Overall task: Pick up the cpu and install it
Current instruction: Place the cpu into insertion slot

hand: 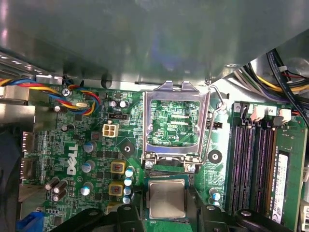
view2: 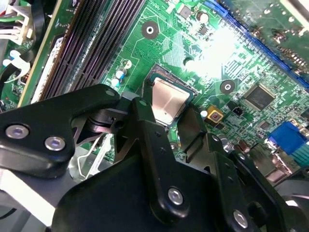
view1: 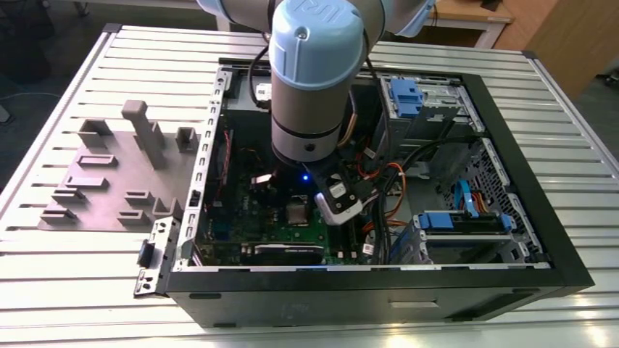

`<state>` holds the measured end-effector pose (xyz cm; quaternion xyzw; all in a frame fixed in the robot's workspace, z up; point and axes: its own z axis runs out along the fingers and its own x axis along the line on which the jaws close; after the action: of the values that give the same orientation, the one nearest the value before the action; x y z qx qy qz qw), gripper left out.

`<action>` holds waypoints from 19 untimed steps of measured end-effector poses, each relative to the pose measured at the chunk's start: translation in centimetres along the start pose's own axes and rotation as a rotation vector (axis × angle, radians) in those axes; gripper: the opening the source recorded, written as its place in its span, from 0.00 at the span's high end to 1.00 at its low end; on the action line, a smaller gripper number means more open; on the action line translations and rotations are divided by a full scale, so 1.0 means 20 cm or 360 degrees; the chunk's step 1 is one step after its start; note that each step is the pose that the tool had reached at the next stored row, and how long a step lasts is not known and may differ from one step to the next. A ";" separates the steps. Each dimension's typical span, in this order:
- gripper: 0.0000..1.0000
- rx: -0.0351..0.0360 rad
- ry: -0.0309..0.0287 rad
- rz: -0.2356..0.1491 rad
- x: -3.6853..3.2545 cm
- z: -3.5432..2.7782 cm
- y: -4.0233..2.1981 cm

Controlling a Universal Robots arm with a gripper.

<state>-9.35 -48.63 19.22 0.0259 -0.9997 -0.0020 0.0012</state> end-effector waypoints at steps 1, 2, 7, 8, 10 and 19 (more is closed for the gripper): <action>0.52 0.0000 0.00000 0.0001 0.000 0.000 0.000; 0.52 0.0000 0.00000 0.0001 0.000 0.000 0.000; 0.52 0.0000 0.00001 -0.0001 0.000 0.000 0.000; 0.52 0.0000 0.00000 -0.0002 0.000 0.000 0.000; 0.52 0.0000 0.00000 -0.0002 0.000 0.000 0.000; 0.59 -0.0001 -0.00004 -0.0002 0.000 -0.005 0.001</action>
<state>-9.34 -48.62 19.31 0.0266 -0.9996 -0.0022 0.0011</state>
